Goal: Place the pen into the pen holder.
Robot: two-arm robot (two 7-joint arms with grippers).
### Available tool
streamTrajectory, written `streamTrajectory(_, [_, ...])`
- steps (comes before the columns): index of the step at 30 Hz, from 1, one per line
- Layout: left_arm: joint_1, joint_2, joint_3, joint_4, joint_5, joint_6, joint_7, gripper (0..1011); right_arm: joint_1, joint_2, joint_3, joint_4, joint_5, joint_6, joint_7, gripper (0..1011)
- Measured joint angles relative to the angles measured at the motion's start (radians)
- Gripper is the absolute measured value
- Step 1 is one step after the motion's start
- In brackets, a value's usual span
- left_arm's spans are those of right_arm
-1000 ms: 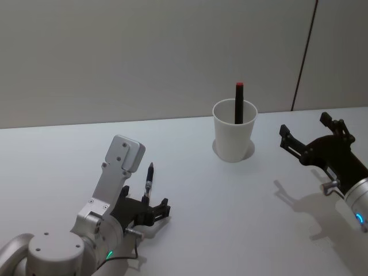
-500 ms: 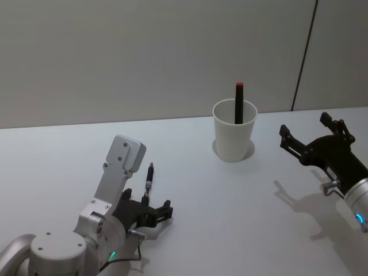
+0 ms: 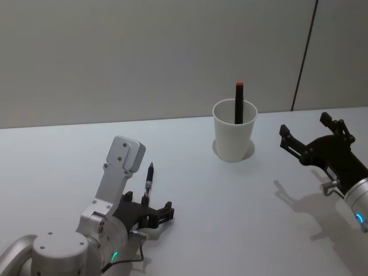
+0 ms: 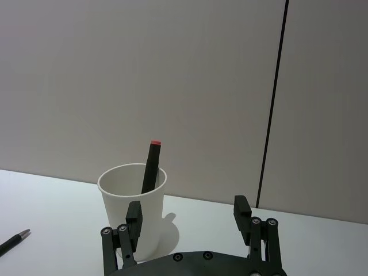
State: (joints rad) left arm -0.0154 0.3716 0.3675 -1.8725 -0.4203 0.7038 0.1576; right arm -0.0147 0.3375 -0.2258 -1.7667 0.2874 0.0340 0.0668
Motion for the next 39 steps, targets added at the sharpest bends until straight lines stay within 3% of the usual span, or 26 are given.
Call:
streamTrajectory(12, [-0.003,-0.012,-0.004,0.007,0.004,0.008,0.0,998,0.0,0.0,0.0,0.0,0.0,0.0,0.0,1001])
streamTrajectory(16, [-0.004,-0.014,-0.004,0.008,0.005,0.008,0.0,927,0.0,0.0,0.0,0.0,0.0,0.0,0.0,1001])
streamTrajectory(20, [-0.004,-0.015,-0.004,0.009,0.005,0.009,0.0,837,0.0,0.0,0.0,0.0,0.0,0.0,0.0,1001])
streamTrajectory(39, [-0.005,-0.018,-0.005,0.011,0.006,0.012,0.0,210,0.0,0.0,0.0,0.0,0.0,0.0,0.0,1001])
